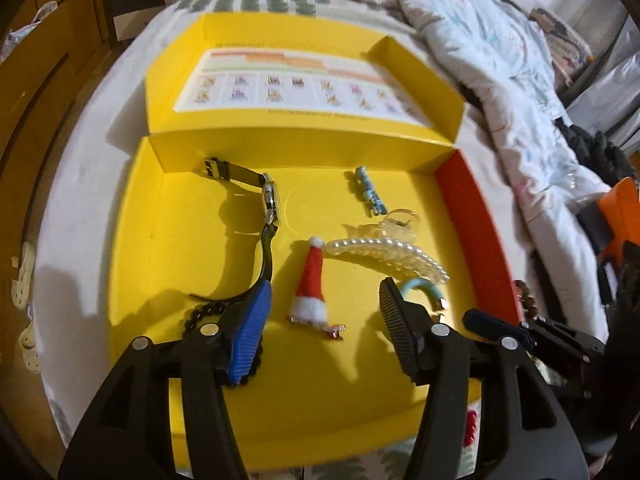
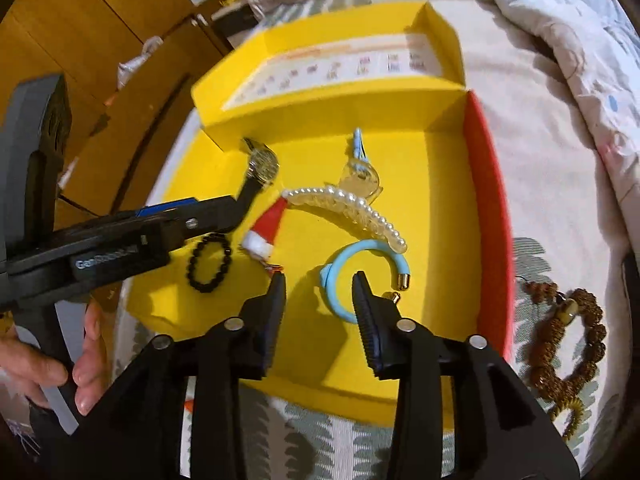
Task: Organize jewelry
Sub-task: 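Open the left tool over the box while the right tool releases the bangle, then reach the left tool to the white bunny clip while the right tool reaches the red bead stick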
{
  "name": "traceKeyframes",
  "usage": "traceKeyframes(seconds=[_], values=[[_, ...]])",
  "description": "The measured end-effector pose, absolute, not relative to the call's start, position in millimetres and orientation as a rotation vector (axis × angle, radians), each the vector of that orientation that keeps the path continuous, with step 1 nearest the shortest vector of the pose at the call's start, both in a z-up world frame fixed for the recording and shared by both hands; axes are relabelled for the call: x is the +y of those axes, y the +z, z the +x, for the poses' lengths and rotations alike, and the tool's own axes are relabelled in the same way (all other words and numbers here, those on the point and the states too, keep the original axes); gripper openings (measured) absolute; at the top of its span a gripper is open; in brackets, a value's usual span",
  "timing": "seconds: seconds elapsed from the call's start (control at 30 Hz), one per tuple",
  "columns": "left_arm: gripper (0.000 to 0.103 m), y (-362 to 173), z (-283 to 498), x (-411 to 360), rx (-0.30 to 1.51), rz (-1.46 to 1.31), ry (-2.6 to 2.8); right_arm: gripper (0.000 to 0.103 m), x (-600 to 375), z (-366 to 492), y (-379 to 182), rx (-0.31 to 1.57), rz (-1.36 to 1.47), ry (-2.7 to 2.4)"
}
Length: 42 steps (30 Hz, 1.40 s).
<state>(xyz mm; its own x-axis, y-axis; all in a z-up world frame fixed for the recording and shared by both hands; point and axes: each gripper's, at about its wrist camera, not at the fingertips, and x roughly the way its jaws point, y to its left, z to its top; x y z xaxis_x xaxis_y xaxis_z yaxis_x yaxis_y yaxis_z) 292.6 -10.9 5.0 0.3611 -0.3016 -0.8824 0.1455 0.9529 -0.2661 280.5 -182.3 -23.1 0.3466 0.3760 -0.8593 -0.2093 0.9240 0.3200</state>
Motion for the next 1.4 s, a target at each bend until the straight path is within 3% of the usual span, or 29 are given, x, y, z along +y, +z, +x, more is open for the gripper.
traceKeyframes(seconds=[0.33,0.43,0.8,1.4], values=[[0.061,36.3,215.8,20.4,1.083,-0.145,-0.299,0.041,-213.4,216.4,5.0,1.114,0.155,0.352],[0.068,37.9,190.2,31.6,1.054,-0.121,-0.296,0.045,-221.0,192.4,8.4,1.113,0.132,0.341],[0.068,-10.5,140.7,20.2,1.128,-0.074,-0.235,0.045,-239.6,141.0,-12.0,1.179,0.11,0.262],[0.068,-61.9,139.3,-14.9,1.218,0.085,-0.107,0.045,-214.9,141.5,-55.3,1.297,-0.061,0.179]])
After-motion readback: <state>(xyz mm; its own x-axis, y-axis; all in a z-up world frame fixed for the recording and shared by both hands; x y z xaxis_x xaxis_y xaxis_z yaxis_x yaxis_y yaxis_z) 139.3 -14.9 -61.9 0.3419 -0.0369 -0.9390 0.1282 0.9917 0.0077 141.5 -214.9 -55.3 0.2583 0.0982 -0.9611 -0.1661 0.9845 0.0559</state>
